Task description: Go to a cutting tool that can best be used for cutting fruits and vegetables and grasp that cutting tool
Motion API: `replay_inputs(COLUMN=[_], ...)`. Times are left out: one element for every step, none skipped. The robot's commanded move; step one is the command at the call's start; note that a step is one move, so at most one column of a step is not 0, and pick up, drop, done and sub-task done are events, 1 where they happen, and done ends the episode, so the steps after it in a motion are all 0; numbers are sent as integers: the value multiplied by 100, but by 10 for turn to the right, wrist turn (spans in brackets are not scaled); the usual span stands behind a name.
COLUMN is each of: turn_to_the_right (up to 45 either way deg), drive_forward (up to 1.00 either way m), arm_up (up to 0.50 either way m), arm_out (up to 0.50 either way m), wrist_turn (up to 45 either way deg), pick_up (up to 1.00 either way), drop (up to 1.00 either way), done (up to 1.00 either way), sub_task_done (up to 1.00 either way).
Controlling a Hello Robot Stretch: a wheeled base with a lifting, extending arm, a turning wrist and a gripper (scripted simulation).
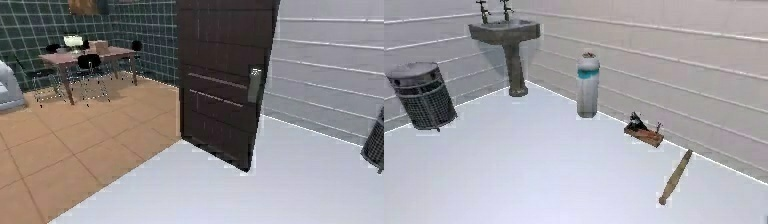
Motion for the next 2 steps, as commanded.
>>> replay_inputs(turn_to_the_right=[0,-450], drive_forward=[45,0], arm_up=[0,0], arm_out=[0,0], wrist_turn=[0,0], pick_up=[0,0], drop=[0,0], done=[0,0], sub_task_done=[0,0])
